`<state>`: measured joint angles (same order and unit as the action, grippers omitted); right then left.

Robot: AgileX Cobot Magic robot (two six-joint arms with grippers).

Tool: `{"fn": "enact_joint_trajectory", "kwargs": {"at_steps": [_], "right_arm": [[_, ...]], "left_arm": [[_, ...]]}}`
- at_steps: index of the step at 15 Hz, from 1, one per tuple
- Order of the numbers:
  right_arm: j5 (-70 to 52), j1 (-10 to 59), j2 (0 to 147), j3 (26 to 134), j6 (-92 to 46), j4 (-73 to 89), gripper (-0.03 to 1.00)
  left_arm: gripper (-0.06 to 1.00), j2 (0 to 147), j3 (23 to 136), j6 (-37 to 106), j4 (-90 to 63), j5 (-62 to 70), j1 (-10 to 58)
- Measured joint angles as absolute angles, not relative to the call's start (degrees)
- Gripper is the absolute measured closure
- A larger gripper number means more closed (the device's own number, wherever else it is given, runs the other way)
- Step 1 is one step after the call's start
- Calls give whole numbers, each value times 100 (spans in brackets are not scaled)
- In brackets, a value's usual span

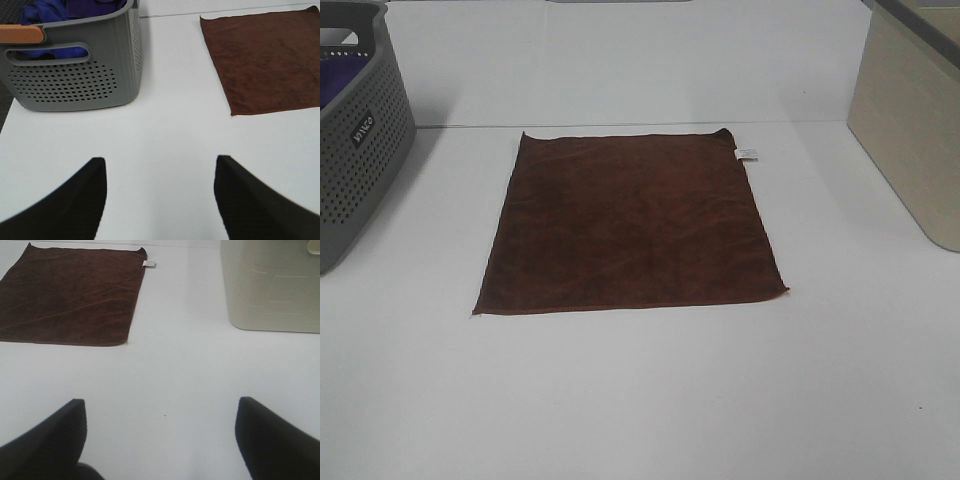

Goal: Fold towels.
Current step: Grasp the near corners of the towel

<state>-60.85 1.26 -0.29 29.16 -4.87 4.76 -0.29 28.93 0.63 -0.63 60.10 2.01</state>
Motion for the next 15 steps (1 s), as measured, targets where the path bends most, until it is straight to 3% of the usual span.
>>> {"fn": "enact_joint_trajectory", "kwargs": {"at_steps": [15], "right_arm": [[-6085,126,-29,2916,-487,476,18]], "left_arm": [[36,-29,2893,63,-63,6010,201]]}}
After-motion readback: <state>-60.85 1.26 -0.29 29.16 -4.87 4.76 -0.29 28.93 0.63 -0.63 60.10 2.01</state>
